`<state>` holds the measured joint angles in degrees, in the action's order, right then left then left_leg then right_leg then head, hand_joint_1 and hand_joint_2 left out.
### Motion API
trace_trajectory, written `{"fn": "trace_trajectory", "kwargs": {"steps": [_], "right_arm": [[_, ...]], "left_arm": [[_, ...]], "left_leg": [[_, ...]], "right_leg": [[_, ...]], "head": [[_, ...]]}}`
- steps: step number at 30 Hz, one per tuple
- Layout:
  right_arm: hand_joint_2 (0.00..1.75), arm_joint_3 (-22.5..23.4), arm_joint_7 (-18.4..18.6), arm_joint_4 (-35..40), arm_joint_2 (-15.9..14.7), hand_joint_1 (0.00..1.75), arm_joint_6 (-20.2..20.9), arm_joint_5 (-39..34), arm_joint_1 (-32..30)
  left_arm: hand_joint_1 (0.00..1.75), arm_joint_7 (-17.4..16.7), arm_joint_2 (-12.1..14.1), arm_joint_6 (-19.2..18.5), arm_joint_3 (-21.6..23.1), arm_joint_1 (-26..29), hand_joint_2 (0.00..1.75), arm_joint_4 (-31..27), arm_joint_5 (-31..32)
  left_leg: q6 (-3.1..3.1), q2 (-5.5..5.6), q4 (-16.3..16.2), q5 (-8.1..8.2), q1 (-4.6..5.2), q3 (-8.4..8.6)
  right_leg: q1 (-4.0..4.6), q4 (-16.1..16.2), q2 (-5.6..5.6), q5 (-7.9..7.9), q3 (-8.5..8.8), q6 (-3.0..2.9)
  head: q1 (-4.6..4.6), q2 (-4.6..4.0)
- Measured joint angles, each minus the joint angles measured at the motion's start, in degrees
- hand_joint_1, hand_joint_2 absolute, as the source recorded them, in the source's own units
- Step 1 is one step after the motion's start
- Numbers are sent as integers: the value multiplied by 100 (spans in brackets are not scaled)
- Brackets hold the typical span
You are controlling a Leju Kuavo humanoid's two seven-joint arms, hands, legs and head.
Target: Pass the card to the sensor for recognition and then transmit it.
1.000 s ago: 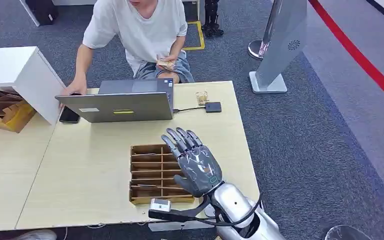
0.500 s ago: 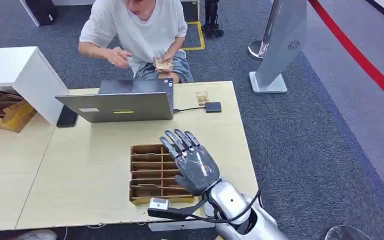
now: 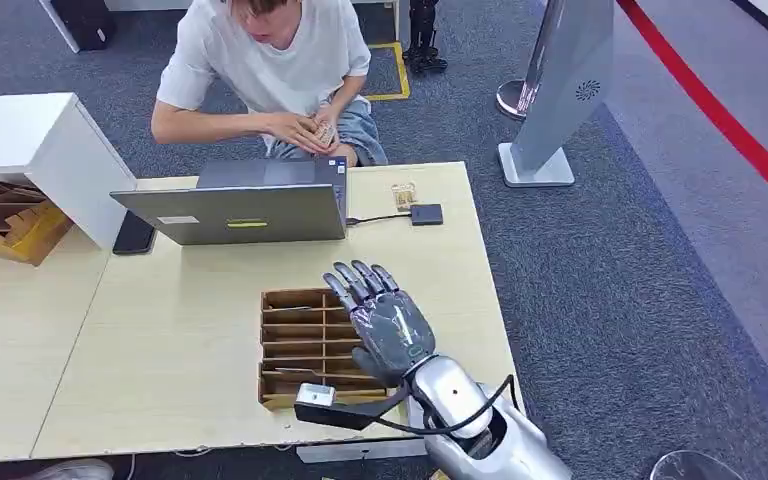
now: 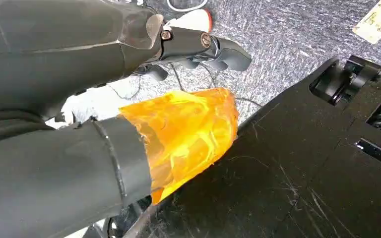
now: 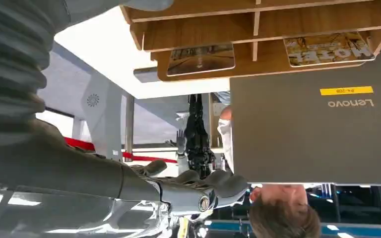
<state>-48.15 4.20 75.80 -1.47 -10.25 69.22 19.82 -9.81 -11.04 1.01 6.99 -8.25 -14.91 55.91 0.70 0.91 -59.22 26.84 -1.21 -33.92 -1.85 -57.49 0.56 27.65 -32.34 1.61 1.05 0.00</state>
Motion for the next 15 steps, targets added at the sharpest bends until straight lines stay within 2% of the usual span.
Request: {"fn": "trace_trajectory", "kwargs": {"steps": [2, 5, 12, 14, 15], "right_arm": [[175, 2, 4, -42, 22, 17, 7, -9, 16], [175, 15, 20, -105, 57, 35, 44, -24, 37], [175, 94, 20, -238, 140, 35, 81, -35, 116], [175, 114, 22, -267, 153, 51, 85, -42, 139], [175, 118, 20, -284, 164, 52, 85, -44, 151]], "left_arm": [[0, 0, 0, 0, 22, 0, 0, 0, 0], [0, 0, 0, -2, 44, 0, 0, -2, 0], [0, 0, 0, -11, 48, 0, 0, -2, 0], [0, 0, 0, -13, 53, -1, 0, -2, 0], [0, 0, 0, -13, 53, 0, 0, -2, 0]], "left_leg": [[0, 0, 0, 0, 0, 0], [0, 0, 0, 0, 0, 0], [0, 0, 0, 0, 0, 0], [0, 0, 0, 0, 0, 0], [0, 0, 0, 0, 0, 0]], "right_leg": [[0, 0, 0, 0, 0, 0], [0, 0, 0, 0, 0, 0], [0, 0, 0, 0, 0, 0], [0, 0, 0, 0, 0, 0], [0, 0, 0, 0, 0, 0]], "head": [[-2, 0], [0, 0], [0, 0], [0, 0], [0, 0]]}}
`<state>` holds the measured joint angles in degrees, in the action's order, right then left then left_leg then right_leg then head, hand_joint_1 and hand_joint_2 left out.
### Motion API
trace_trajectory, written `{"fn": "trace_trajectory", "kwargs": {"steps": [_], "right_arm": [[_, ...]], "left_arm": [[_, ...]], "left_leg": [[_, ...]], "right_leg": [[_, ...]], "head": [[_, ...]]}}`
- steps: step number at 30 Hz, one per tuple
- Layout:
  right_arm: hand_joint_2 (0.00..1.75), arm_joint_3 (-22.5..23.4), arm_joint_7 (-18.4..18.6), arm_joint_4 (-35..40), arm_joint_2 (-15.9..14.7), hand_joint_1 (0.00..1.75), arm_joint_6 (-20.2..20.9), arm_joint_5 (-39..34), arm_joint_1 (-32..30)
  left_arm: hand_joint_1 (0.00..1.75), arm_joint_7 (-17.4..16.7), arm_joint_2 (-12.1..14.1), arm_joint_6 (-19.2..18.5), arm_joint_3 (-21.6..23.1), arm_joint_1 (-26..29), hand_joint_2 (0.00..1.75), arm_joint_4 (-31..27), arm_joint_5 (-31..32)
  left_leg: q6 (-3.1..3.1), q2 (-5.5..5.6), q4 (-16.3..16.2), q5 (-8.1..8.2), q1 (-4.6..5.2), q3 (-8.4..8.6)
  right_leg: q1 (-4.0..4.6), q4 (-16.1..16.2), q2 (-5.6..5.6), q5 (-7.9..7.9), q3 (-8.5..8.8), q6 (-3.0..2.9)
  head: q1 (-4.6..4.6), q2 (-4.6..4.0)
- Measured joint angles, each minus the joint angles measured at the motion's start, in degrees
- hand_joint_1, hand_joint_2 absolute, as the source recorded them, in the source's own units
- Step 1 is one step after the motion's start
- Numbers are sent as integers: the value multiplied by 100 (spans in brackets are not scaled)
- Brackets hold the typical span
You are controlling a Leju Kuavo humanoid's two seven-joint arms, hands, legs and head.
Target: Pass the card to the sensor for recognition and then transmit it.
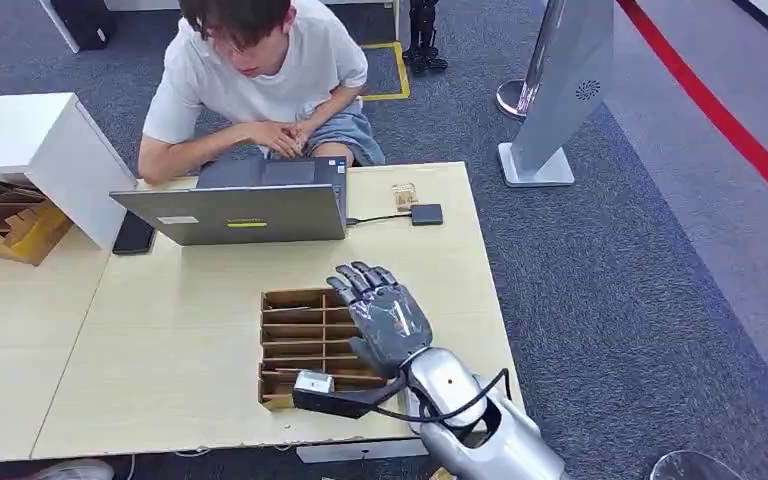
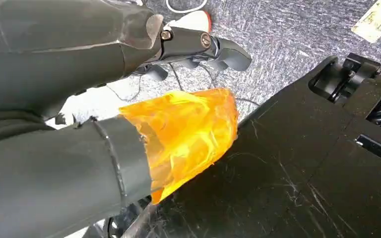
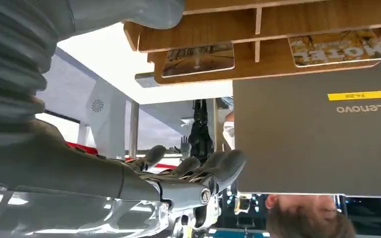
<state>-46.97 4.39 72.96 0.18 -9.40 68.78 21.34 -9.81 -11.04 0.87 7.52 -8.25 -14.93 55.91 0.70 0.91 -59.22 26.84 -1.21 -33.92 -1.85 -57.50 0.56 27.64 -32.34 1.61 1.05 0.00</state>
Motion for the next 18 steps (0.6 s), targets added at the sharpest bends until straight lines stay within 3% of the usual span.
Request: {"fn": "trace_trajectory", "kwargs": {"steps": [4, 7, 18], "right_arm": [[175, 31, 17, -68, 33, 45, 20, -22, 35], [175, 46, 20, -116, 52, 52, 35, -24, 40], [175, 142, 33, -328, 131, 47, 94, -74, 105]], "left_arm": [[0, 46, 0, 24, 2, 2, 0, 0, -11], [0, 55, 0, 33, 4, 3, 0, 0, -9], [0, 116, 0, 63, 48, 2, 0, 0, -2]], "left_leg": [[0, 0, 0, 0, 0, 0], [0, 0, 0, 0, 0, 0], [0, 0, 0, 0, 0, 0]], "right_leg": [[0, 0, 0, 0, 0, 0], [0, 0, 0, 0, 0, 0], [0, 0, 0, 0, 0, 0]], "head": [[0, 0], [0, 0], [0, 0]]}}
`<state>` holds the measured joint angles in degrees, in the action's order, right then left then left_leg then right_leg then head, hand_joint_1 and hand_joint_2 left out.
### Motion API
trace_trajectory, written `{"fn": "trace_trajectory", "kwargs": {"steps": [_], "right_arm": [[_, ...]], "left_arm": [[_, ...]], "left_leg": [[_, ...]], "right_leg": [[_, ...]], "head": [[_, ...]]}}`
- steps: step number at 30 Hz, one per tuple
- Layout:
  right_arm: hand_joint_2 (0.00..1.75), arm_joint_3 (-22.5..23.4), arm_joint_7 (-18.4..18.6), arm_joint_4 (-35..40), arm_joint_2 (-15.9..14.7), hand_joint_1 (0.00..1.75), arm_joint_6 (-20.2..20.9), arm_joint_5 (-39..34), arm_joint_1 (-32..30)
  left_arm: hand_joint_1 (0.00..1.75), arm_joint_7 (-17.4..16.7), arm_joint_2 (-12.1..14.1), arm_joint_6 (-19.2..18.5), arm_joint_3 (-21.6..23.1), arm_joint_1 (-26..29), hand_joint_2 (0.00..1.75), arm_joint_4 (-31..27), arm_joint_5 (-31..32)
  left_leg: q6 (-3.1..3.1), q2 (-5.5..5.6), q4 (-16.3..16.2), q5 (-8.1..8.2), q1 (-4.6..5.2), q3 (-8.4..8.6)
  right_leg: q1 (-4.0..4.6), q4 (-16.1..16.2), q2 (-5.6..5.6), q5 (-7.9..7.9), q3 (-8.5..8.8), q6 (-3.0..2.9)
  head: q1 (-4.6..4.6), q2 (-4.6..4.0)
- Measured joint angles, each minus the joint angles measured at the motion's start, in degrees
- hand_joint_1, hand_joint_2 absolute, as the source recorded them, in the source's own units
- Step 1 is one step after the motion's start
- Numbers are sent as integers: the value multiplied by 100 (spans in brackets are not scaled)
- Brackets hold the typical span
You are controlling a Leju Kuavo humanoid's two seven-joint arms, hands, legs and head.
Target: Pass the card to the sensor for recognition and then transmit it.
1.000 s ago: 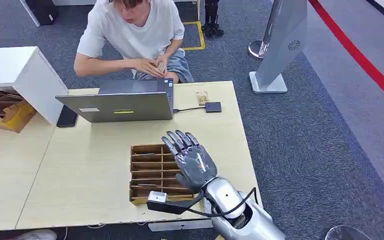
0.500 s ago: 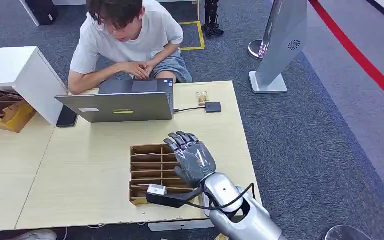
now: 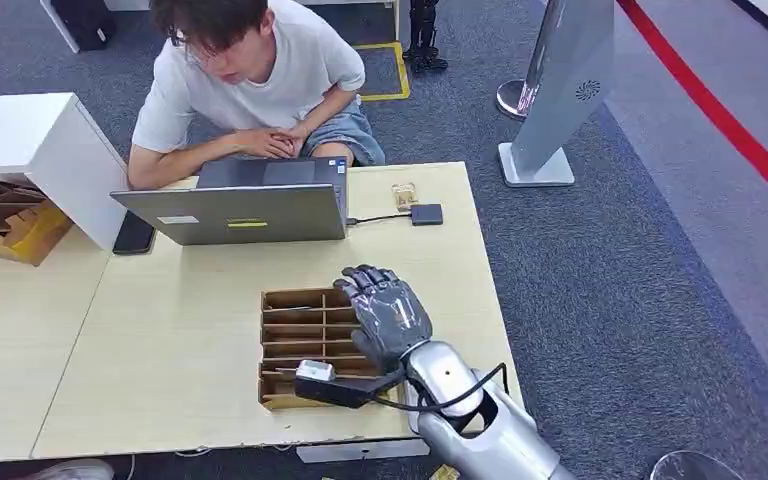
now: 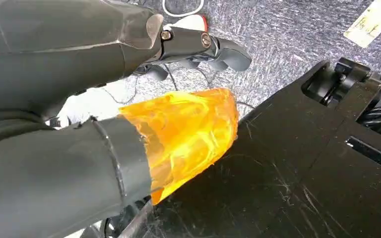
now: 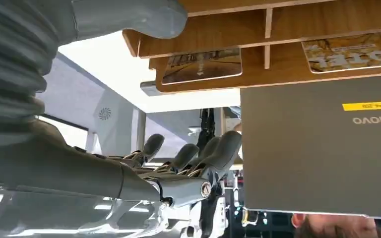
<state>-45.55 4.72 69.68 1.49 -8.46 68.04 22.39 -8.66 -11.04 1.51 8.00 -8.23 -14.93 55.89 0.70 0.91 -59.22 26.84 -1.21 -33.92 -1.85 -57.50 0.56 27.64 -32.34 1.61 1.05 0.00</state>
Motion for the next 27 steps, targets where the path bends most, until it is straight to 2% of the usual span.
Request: {"fn": "trace_trajectory", "kwargs": {"steps": [9, 13, 17, 21, 23, 27], "right_arm": [[175, 59, 50, -190, 52, 49, 4, -44, 41], [175, 87, 50, -258, 79, 59, 9, -44, 61], [175, 131, 50, -336, 94, 59, 20, -54, 69], [175, 146, 52, -407, 96, 70, 26, -70, 89], [175, 166, 68, -450, 114, 86, 26, -85, 107], [175, 184, 68, -520, 142, 84, 24, -87, 155]], "left_arm": [[0, 7, 0, -9, 74, 0, 0, 0, 2], [0, 7, 0, -9, 85, 0, 0, 0, 2], [0, 7, 0, -13, 85, 0, 0, 0, 11], [0, 7, 0, -13, 87, 0, 0, 0, 11], [0, 7, 0, -13, 87, 0, 0, 0, 15], [0, 7, 0, -13, 87, 0, 0, 0, 17]], "left_leg": [[0, 0, 0, 0, 0, 0], [0, 0, 0, 0, 0, 0], [0, 0, 0, 0, 0, 0], [0, 0, 0, 0, 0, 0], [0, 0, 0, 0, 0, 0], [0, 0, 0, 0, 0, 1]], "right_leg": [[0, 0, 0, 0, 0, 0], [0, 0, 0, 0, 0, 0], [0, 0, 0, 0, 0, 0], [0, 0, 0, 0, 0, 0], [0, 0, 0, 0, 0, 0], [0, 0, 0, 0, 0, 0]], "head": [[-2, 0], [0, 0], [0, 0], [0, 0], [0, 0], [-2, 0]]}}
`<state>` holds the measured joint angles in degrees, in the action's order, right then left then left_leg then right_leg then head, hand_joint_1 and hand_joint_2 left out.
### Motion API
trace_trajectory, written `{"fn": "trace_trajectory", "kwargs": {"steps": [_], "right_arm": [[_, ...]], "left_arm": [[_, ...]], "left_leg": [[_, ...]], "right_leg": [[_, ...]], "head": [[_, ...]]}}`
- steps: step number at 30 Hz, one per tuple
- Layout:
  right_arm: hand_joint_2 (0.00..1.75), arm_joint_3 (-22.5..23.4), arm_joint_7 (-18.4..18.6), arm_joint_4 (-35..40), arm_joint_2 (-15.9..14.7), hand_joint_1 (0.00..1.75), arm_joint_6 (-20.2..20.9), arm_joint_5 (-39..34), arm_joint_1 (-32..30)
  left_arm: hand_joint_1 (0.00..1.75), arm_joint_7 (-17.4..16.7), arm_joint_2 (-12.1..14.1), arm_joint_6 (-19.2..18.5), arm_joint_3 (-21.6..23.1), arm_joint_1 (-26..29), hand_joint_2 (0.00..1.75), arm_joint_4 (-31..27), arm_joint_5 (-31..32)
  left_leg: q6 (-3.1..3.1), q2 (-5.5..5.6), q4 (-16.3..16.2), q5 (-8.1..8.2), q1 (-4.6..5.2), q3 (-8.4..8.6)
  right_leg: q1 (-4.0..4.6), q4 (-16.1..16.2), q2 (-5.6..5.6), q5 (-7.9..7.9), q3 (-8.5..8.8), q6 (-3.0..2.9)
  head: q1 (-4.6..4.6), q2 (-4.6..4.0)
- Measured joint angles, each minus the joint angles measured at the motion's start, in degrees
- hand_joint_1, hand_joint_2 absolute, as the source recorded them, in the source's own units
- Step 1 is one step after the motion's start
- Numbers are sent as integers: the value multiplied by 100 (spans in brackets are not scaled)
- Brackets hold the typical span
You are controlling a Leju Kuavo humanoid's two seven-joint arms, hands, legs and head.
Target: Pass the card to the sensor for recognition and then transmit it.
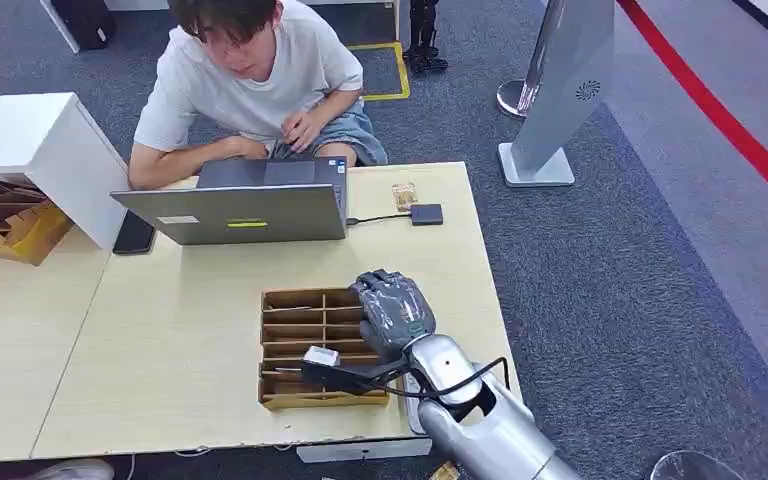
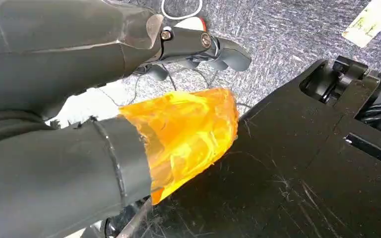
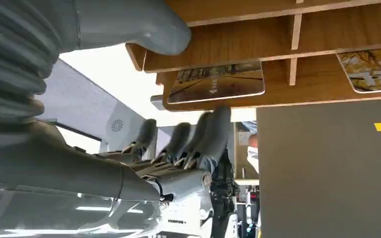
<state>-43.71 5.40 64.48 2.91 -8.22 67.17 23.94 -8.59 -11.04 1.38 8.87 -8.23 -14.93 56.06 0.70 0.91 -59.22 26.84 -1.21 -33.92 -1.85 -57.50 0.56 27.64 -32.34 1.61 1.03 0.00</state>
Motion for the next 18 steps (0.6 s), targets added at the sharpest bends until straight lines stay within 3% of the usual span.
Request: {"fn": "trace_trajectory", "kwargs": {"steps": [7, 10, 18], "right_arm": [[175, 9, 0, -42, 33, 89, 4, -7, 40], [175, 24, 0, -61, 39, 126, 7, -15, 41], [175, 55, -9, -81, 59, 136, 17, -24, 69]], "left_arm": [[0, 0, 0, -20, 0, -2, 0, 0, 11], [0, 0, -2, -28, 2, -1, 0, 0, 20], [0, 0, -2, -35, 7, -1, 0, 0, 35]], "left_leg": [[0, 0, 0, 0, 0, 0], [0, 0, 0, 0, 0, 0], [0, 0, 0, 0, 0, 0]], "right_leg": [[0, 0, 0, 0, 0, 0], [0, 0, 0, 0, 0, 0], [0, 0, 0, 0, 0, 0]], "head": [[0, 0], [0, 0], [0, 0]]}}
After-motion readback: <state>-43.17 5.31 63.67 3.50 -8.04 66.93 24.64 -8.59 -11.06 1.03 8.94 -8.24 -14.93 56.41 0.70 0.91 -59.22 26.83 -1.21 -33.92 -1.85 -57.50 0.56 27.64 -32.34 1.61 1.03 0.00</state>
